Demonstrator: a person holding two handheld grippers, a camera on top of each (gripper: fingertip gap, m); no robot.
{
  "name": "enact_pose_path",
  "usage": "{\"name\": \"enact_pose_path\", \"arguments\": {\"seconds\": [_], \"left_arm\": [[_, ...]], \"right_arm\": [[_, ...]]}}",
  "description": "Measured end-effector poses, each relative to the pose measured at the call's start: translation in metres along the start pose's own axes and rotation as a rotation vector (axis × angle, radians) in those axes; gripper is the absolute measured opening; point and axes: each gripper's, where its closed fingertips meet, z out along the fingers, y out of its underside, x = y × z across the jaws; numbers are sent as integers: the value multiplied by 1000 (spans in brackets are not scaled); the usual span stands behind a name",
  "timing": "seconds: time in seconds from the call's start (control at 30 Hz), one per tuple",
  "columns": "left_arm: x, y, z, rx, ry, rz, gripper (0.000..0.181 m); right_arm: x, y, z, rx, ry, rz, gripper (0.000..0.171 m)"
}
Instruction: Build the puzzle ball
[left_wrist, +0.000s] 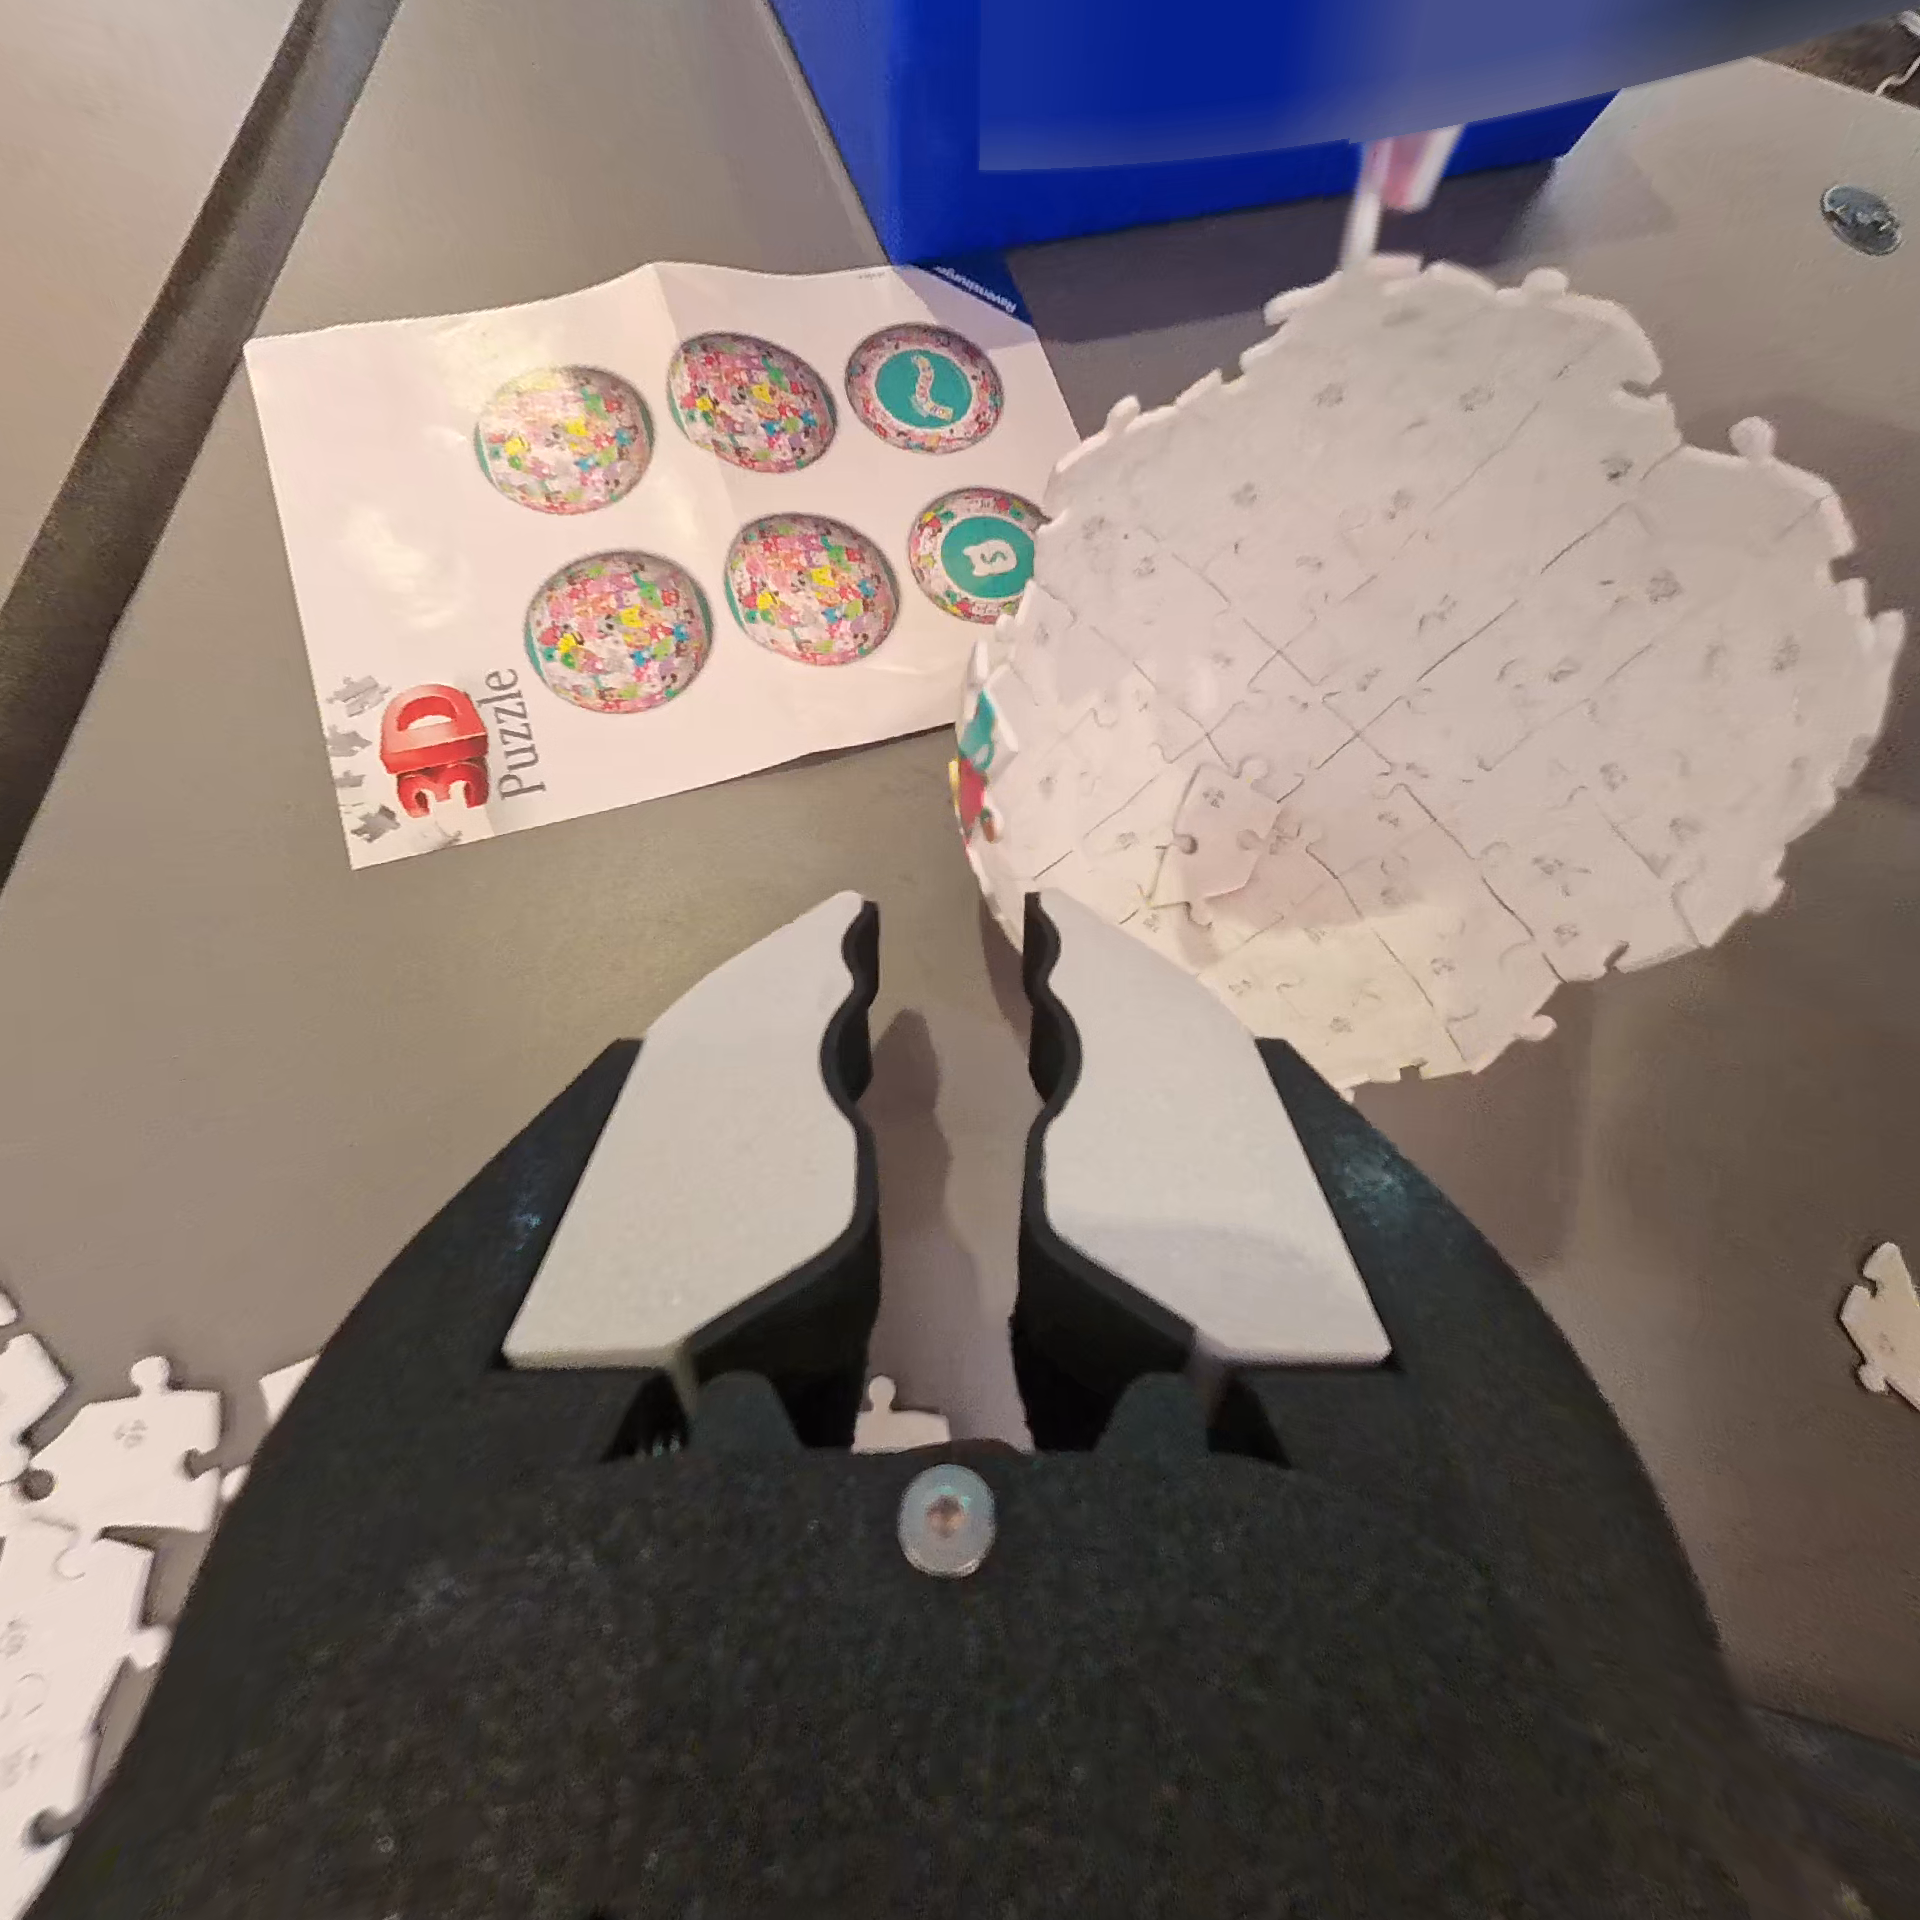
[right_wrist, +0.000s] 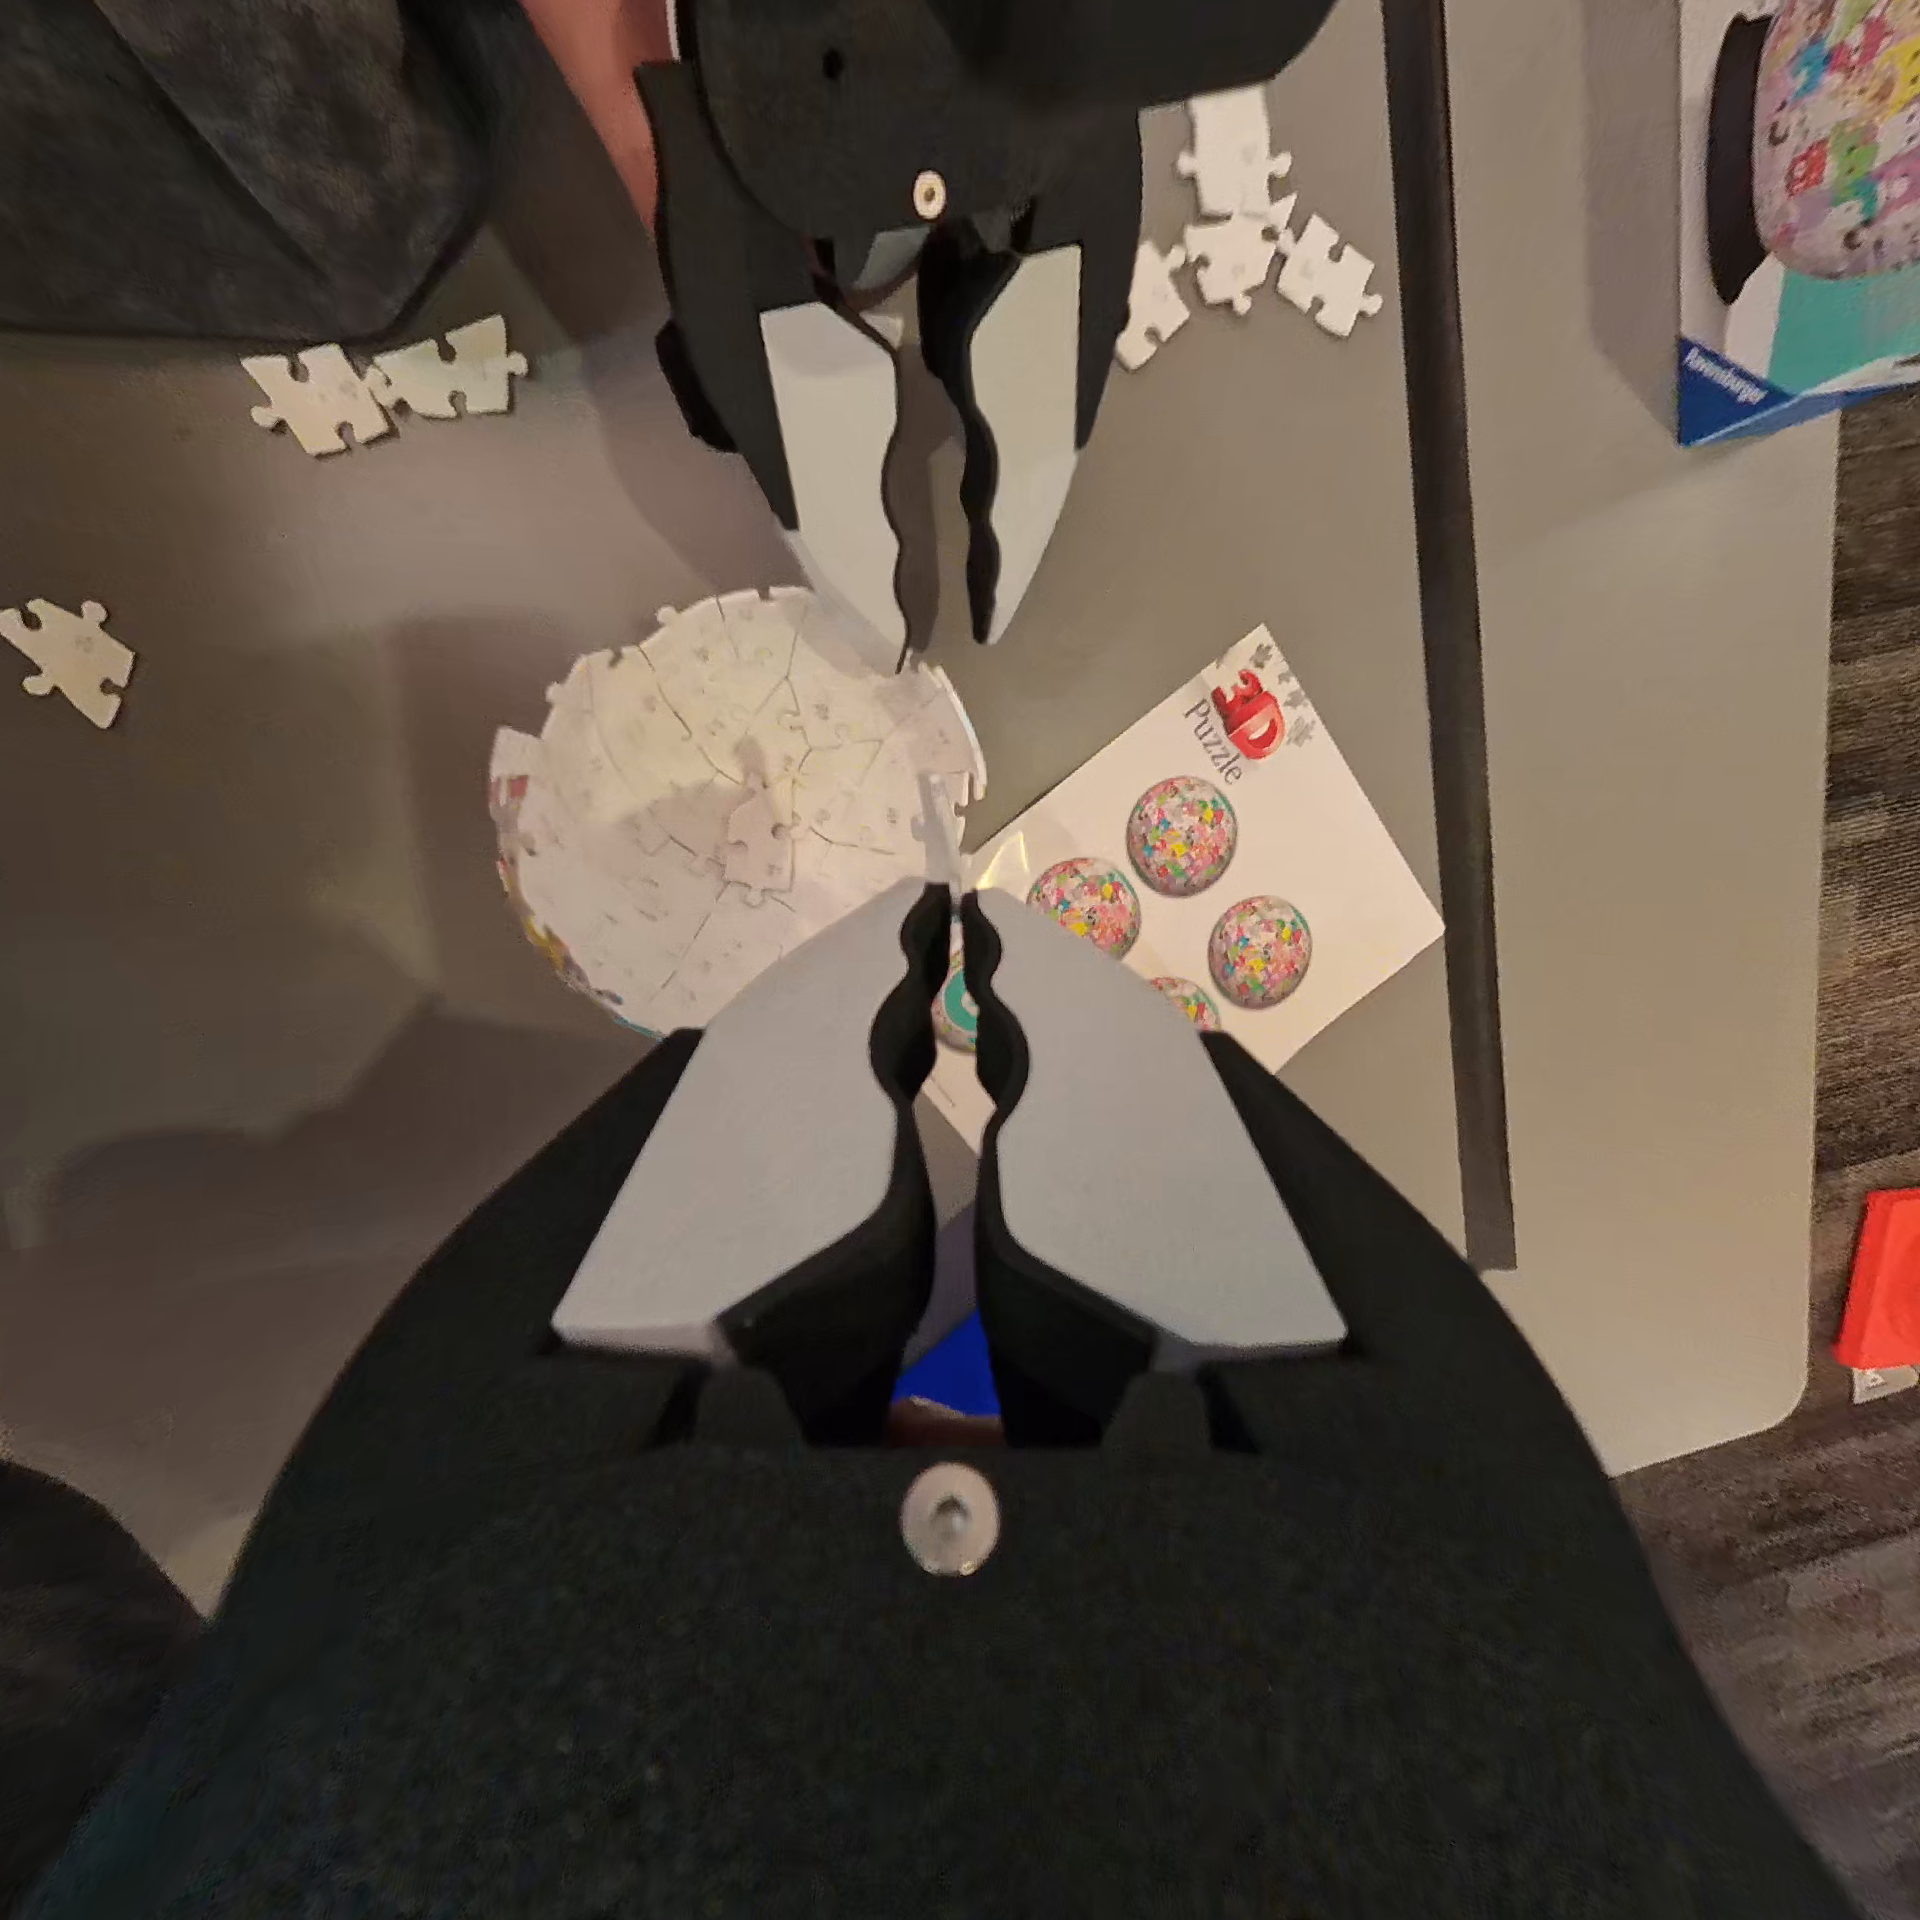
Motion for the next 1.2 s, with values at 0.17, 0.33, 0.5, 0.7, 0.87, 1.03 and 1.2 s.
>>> {"name": "enact_pose_path", "arguments": {"seconds": [0.17, 0.33, 0.5, 0.7, 0.87, 1.03, 1.2], "left_arm": [[1, -15, -17, 115, 3, -4, 30], [-30, -24, -48, 371, -146, -48, 31], [-67, -15, -69, 601, -360, -53, 38], [-75, -16, -59, 597, -392, -14, 55], [-72, -14, -47, 523, -391, 23, 51], [-68, -13, -43, 499, -418, 71, 49], [-67, -13, -43, 499, -453, 97, 50]], "right_arm": [[-2, -3, -22, 134, 158, -1, 2], [-1, 11, -48, 495, 417, 148, 2], [-10, 64, -24, 799, 736, 373, 2], [-19, 99, 6, 909, 851, 534, 2], [-16, 90, 15, 878, 795, 460, 2], [-20, 83, 22, 855, 778, 401, 2], [-23, 79, 26, 824, 792, 352, 2]]}}
